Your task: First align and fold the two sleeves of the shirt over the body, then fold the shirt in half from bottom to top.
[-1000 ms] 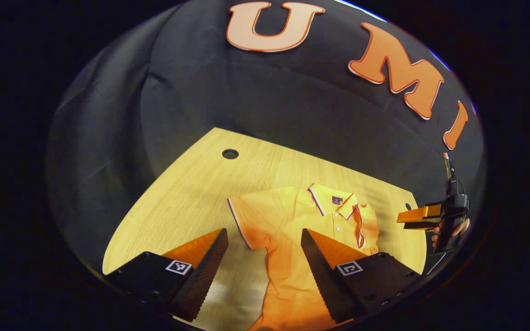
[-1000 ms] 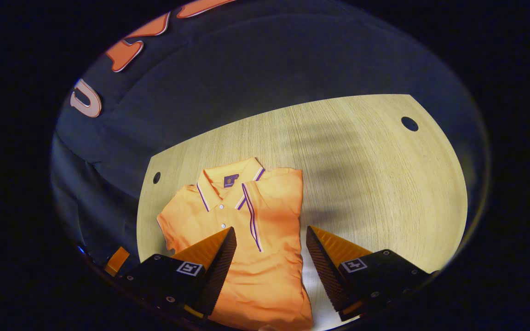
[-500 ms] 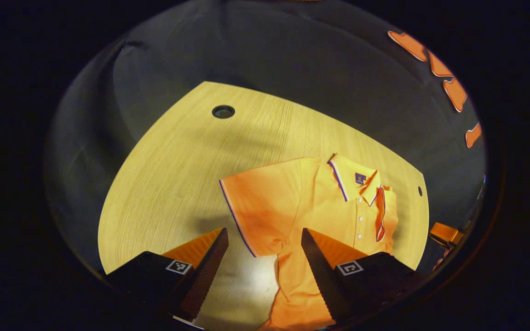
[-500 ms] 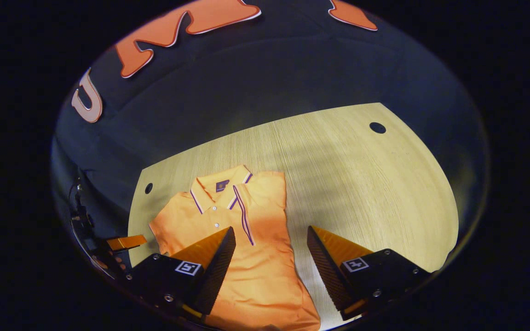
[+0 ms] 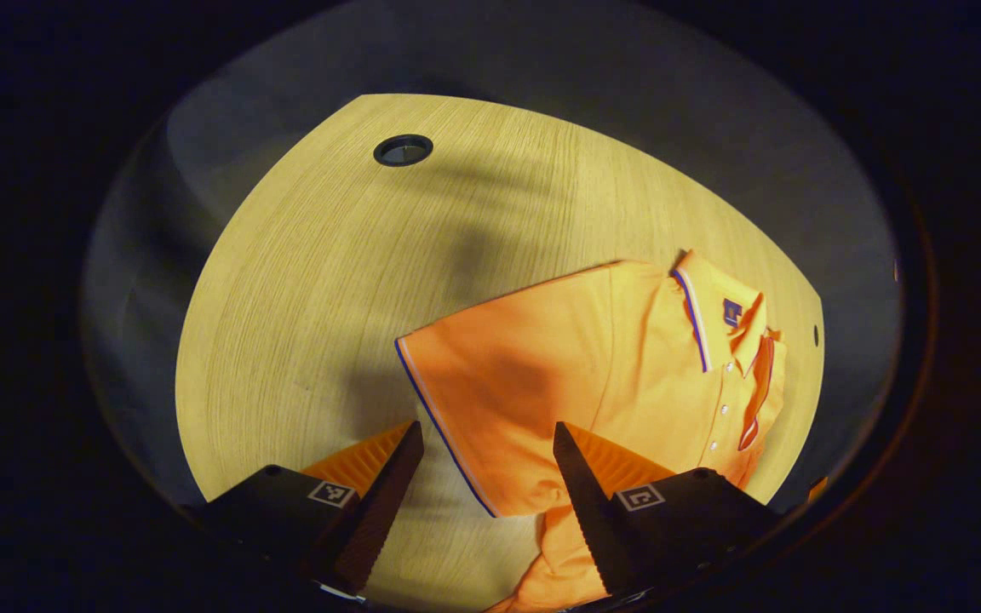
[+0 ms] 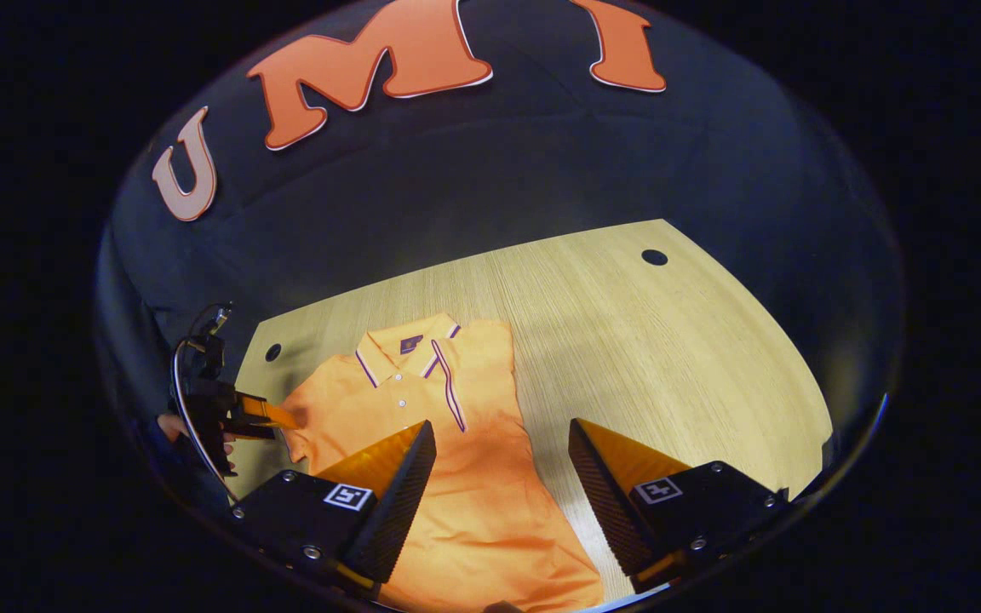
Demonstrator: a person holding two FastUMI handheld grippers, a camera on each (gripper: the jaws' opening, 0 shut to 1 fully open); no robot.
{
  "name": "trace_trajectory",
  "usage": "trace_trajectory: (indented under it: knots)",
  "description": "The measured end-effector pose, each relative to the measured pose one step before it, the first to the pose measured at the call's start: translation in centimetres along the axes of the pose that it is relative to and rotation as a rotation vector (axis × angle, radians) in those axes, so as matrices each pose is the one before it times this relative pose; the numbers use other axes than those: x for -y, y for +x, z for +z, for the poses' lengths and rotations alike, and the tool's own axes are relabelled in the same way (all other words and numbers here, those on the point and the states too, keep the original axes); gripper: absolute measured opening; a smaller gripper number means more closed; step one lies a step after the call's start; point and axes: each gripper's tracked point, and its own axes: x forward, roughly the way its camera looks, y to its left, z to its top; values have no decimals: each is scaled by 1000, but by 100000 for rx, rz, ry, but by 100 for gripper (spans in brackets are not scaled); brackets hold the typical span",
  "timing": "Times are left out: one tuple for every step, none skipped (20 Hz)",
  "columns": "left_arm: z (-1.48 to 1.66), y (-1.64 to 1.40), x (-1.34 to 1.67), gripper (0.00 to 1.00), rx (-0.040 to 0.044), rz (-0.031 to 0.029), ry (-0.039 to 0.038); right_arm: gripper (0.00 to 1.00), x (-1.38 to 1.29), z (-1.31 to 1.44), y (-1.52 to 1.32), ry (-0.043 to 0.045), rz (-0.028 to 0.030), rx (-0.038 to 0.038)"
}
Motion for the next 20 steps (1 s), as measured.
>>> trace_trajectory:
  knots:
    - [-183,381,-12,95,-1422,1279,1026,96,214,-19,-850,-557,-435,1422]
    - [-100,462,-284,95,-1409,2587,776,96,107,35,-572,-262,-200,1192]
    - [-115,314,-642,95,-1241,4242,566,96,148,74,-468,-10,-67,1152]
    - [385,-149,22,90,900,974,516,96,88,-46,-450,367,38,738]
    - [-19,-26,-104,72,-547,1315,180,95,193,26,-262,596,-389,877]
    - [-149,-76,-107,71,-1110,1216,1207,96,65,21,-385,546,-144,952]
    - [496,-222,130,71,1328,-400,181,95,340,5,-401,366,-536,1418]
    - [49,74,234,60,521,-23,1228,96,197,-56,-305,-105,-564,1005]
    - [-136,-70,133,49,342,-537,2183,96,253,-156,-189,-138,-611,165]
    - [422,70,418,48,1804,-2201,1050,96,335,-299,-125,3,-600,-245]
    - [523,341,468,28,2988,-1971,-1694,96,448,-228,-115,243,-651,35]
    - [-188,-324,384,8,-887,-80,1613,96,297,-252,-244,669,-77,-210]
    - [-43,113,245,11,1606,-722,1012,96,378,-138,-107,892,-483,-28]
    - [-204,-144,57,11,-177,-3137,2134,96,648,-139,-446,870,-434,747]
    - [215,-297,483,11,616,-1669,-100,96,579,89,-254,262,-793,894]
    - [335,-220,167,11,1520,-334,780,96,439,26,-326,428,-842,1007]
    - [403,-415,146,11,2003,-198,677,96,429,202,-217,727,-734,1213]
    - [440,-431,238,11,1663,206,1277,95,174,-12,-275,717,-122,1166]
    - [333,-481,211,11,1498,83,1950,96,339,65,-160,418,-524,1063]
    - [352,-414,481,11,1046,-368,1551,96,381,-81,-208,118,-560,529]
